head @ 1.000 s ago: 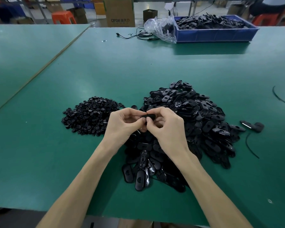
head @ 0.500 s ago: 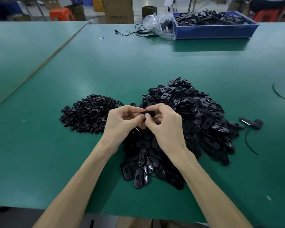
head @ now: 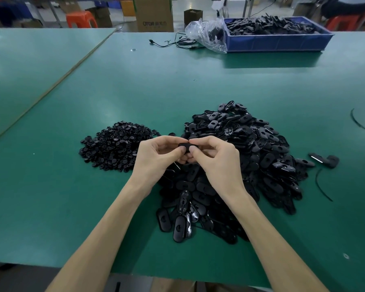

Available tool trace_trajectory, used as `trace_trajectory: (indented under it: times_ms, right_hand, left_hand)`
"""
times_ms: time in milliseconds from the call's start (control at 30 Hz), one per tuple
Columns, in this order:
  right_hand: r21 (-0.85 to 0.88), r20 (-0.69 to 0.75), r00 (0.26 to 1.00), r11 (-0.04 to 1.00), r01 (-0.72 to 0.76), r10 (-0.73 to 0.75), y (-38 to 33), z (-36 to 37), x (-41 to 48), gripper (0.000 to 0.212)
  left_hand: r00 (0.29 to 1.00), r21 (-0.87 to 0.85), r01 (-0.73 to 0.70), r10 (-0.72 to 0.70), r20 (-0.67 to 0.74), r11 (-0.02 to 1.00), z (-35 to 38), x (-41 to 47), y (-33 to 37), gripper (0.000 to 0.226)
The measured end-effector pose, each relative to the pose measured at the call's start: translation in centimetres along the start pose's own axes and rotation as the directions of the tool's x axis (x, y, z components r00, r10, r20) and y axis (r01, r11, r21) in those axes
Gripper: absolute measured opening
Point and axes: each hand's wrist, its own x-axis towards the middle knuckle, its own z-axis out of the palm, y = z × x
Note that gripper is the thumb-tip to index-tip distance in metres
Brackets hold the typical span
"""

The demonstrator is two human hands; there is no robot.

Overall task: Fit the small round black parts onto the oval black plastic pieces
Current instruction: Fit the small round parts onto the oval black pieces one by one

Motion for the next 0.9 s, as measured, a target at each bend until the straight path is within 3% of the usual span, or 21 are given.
trace_trajectory:
  times_ms: [300,400,500,633,700,767,900]
  right_hand:
    - [-0.056,-0.005,0.997,0.996,0.074,-0.074,0.2,0.3,0.1,0.017]
    - [-0.147,0.031,0.987,0.976,0.159,-0.156,0.2,0.5,0.0,0.026]
    - [-0.238,0.076,0.973,0.943,0.231,-0.219,0.3,0.4,-0.1,0.032]
    - [-0.295,0.032,0.976,0.931,0.214,-0.214,0.0,0.0,0.0,0.026]
    - [-0.313,-0.045,0.975,0.930,0.192,-0.217,-0.3,-0.7,0.3,0.024]
    - [-0.343,-0.126,0.971,0.927,0.150,-0.203,-0.7,-1.9,0.7,0.026]
    - [-0.419,-0.275,0.943,0.906,0.056,-0.185,-0.9,-6.4,1.3,0.024]
  left_hand:
    - [1.000,0.006,-0.017,0.017,0.016,1.000,0.3,-0.2,0.4,0.014]
    - [1.000,-0.009,0.007,-0.007,0.002,1.000,0.2,-0.2,0.4,0.014]
    - [1.000,0.032,0.010,-0.010,0.001,0.999,0.3,-0.2,0.3,0.013]
    - [0.995,0.152,-0.086,0.094,-0.044,0.985,0.1,-0.2,0.4,0.010]
    - [0.974,0.336,-0.139,0.190,-0.123,0.931,-0.4,0.2,0.1,0.012]
    - [0.939,0.563,-0.146,0.292,-0.179,0.814,-1.4,0.4,-0.3,0.019]
    - [0.911,0.799,-0.012,0.336,-0.240,0.602,-3.0,0.9,-1.3,0.030]
